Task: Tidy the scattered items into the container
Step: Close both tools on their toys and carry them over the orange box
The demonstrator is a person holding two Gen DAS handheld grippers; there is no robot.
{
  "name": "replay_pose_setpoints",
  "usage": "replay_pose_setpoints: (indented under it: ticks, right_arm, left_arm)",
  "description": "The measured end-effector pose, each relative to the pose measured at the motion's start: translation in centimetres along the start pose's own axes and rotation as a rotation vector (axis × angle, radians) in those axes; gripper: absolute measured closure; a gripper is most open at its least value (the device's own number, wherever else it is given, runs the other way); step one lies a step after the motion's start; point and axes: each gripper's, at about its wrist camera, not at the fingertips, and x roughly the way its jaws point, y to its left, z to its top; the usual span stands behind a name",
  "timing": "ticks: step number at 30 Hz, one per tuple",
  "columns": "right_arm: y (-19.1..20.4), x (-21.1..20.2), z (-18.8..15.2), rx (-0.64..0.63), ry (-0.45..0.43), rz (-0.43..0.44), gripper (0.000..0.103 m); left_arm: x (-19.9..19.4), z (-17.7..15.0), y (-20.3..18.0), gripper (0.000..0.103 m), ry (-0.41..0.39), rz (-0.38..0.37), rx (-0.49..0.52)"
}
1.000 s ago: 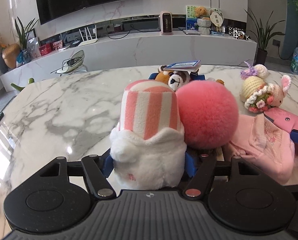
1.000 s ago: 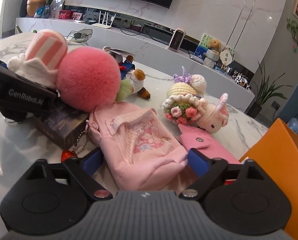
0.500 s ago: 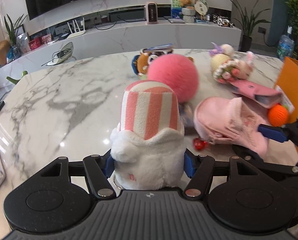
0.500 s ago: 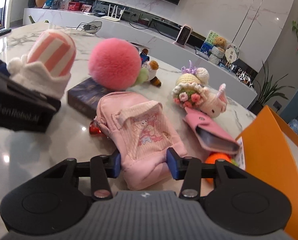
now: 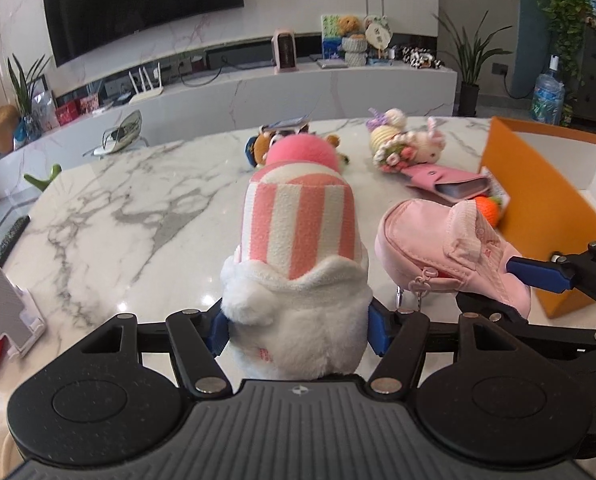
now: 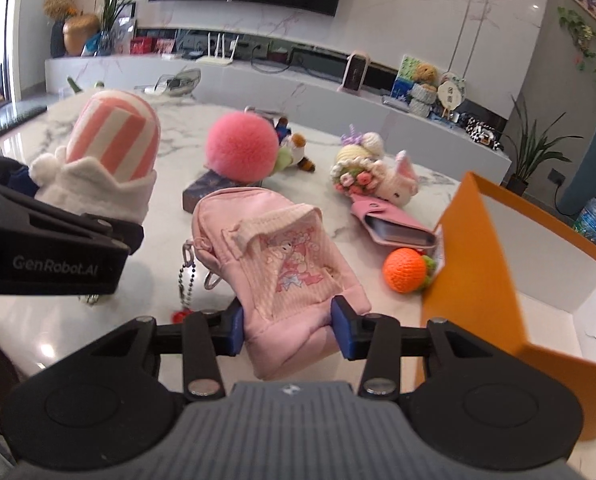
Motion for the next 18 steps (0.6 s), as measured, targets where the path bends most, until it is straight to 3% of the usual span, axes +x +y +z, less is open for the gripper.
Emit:
replay_pose_setpoints:
  ticks: [10, 18]
  right_arm:
    - [-1.9, -6.7, -1.0, 0.072, -0.116, -0.024, 0.057]
    - [-5.4, -10.9, -1.2, 0.158, -0.213, -0.063, 0.057]
  left_arm:
    - [-4.9, 0.8, -2.9, 0.028, -0.109, -0.015, 0.052]
    - [-7.3, 3.2, -6.6, 0.028, -0.194, -0.070, 0.095]
